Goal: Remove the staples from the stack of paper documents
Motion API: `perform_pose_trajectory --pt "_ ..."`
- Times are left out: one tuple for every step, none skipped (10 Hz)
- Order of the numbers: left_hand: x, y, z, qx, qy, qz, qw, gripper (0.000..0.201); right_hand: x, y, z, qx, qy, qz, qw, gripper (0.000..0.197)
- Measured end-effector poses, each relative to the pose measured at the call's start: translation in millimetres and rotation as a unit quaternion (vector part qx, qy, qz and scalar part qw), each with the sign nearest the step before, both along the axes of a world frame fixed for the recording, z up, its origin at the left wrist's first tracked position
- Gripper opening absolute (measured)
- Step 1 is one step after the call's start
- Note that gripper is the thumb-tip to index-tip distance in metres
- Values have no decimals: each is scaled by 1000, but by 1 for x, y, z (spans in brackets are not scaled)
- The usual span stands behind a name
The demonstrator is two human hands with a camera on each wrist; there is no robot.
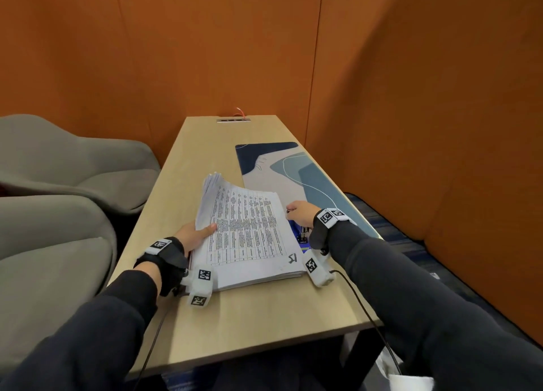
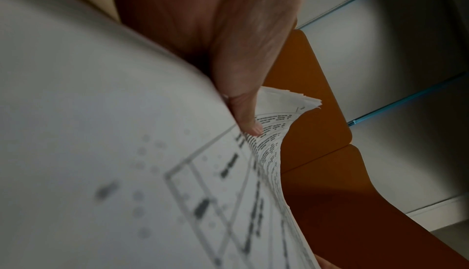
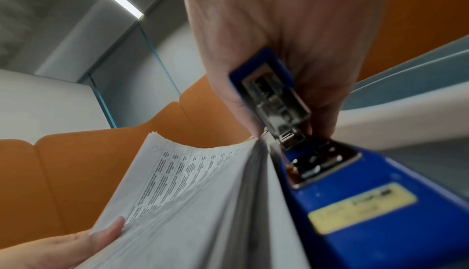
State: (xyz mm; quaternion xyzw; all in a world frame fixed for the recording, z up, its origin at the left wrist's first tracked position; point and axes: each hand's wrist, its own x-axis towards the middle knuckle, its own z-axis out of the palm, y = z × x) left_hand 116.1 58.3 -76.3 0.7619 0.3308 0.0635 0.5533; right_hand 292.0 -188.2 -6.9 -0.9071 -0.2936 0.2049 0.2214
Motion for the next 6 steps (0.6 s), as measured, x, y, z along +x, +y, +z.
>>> perform_pose_trajectory --pt "-3 -5 6 23 0 -3 1000 55 -3 -1 5 -3 -1 12 1000 35" --pt "-5 -7 8 36 6 -13 999 61 -5 -2 7 -2 22 6 1000 38" --pt "-9 -6 11 -5 6 -22 1000 78 -9 -7 10 61 129 -48 989 38" --pt "-14 -8 15 -88 -9 2 996 62 -6 -15 10 196 351 -155 902 41" --pt "-18 -12 32 -120 13 -9 993 57 -3 -9 28 160 314 -142 925 52" --pt "-20 -13 35 -85 54 -13 995 36 21 -1 61 177 6 -72 982 49"
